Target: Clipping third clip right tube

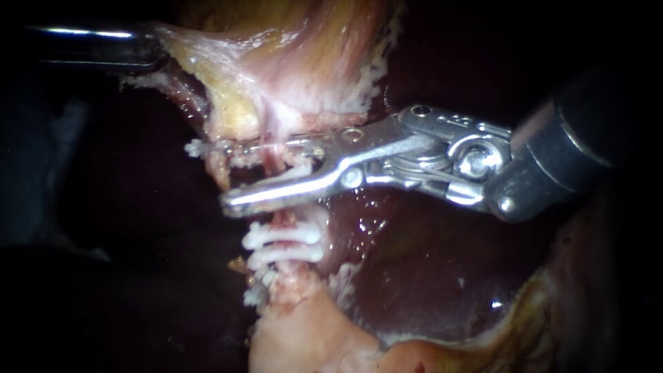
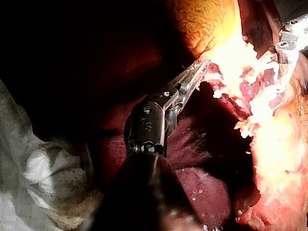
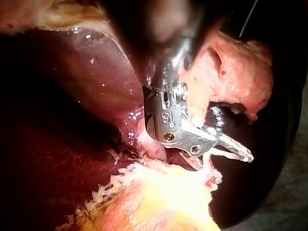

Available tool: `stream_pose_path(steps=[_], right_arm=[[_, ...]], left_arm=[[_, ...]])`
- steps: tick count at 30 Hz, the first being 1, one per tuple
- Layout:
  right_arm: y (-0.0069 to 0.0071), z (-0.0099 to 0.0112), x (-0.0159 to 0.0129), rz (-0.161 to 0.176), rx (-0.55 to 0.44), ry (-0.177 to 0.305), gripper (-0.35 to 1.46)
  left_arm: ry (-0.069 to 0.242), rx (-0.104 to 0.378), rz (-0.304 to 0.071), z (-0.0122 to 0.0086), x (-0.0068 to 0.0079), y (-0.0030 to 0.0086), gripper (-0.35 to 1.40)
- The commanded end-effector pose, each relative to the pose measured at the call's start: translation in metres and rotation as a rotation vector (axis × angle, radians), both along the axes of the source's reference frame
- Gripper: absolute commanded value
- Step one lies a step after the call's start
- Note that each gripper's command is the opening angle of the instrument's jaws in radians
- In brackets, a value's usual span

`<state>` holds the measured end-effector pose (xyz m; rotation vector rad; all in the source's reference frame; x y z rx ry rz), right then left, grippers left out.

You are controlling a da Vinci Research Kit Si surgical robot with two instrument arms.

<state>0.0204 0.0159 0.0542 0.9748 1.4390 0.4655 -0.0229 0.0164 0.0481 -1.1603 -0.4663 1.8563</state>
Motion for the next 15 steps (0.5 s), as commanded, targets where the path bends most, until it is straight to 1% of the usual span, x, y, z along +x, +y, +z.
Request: stream_pose_path(steps=[1,3,4,7,10,13,15], right_arm=[[0.0002,-0.0001,-0.0001,0.008,0.001,-0.006,0.41],[0.0004,-0.0002,-0.0002,0.013,0.002,-0.01,0.37],[0.0005,-0.0002,-0.0004,0.014,0.02,-0.015,0.33],[0.0007,0.0002,-0.0007,0.022,0.025,-0.022,0.23],[0.0009,0.0004,-0.001,0.029,0.03,-0.029,0.06],[0.001,0.0007,-0.0013,0.027,0.053,-0.034,-0.07],[0.0011,0.0008,-0.0014,0.027,0.064,-0.037,-0.11]], left_arm=[[0.0,0.0,0.0,0.0,0.0,0.0,-0.35],[0.0,0.0,0.0,0.0,0.0,0.0,-0.35],[0.0,0.0,0.0,0.0,0.0,0.0,-0.35],[0.0,0.0,0.0,0.0,0.0,0.0,-0.35],[0.0,0.0,0.0,0.0,0.0,0.0,-0.35],[0.0,0.0,0.0,0.0,0.0,0.0,-0.35],[0.0,0.0,0.0,0.0,0.0,0.0,-0.35]])
